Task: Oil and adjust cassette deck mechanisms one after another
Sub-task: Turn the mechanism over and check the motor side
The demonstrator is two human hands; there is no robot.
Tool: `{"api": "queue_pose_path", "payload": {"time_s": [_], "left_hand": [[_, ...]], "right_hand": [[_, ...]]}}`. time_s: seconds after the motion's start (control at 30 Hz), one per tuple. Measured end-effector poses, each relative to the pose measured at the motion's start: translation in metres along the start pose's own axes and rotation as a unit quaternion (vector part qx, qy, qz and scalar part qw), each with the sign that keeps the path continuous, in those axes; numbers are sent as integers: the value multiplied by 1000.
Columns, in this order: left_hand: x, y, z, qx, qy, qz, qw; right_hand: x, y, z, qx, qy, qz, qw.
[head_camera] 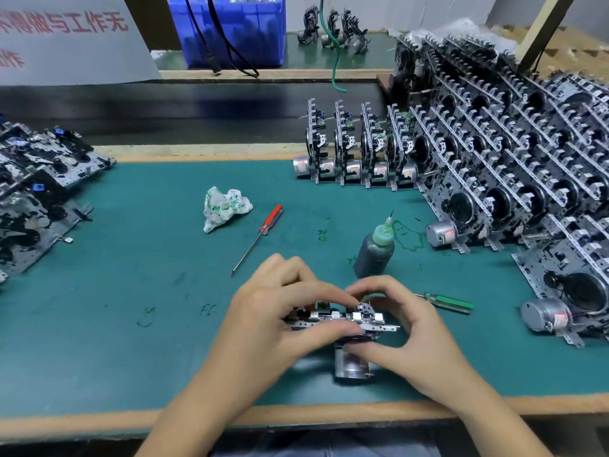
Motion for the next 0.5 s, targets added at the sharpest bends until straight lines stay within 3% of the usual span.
{"api": "queue_pose_path", "payload": {"time_s": [0.5], "left_hand": [[5, -8, 0, -26, 2, -46, 999]], "right_hand": [[2, 0, 4, -3, 17, 24, 1000]]}}
Point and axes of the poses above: each hand's wrist, its own z-axis towards the middle knuckle, its own y-axis out of the back of the hand, x = y × z, the point moved 1 cm from there along z, towards the middle knuckle, and after that the axes turned 15 degrees about y, right-handed, at the moved point
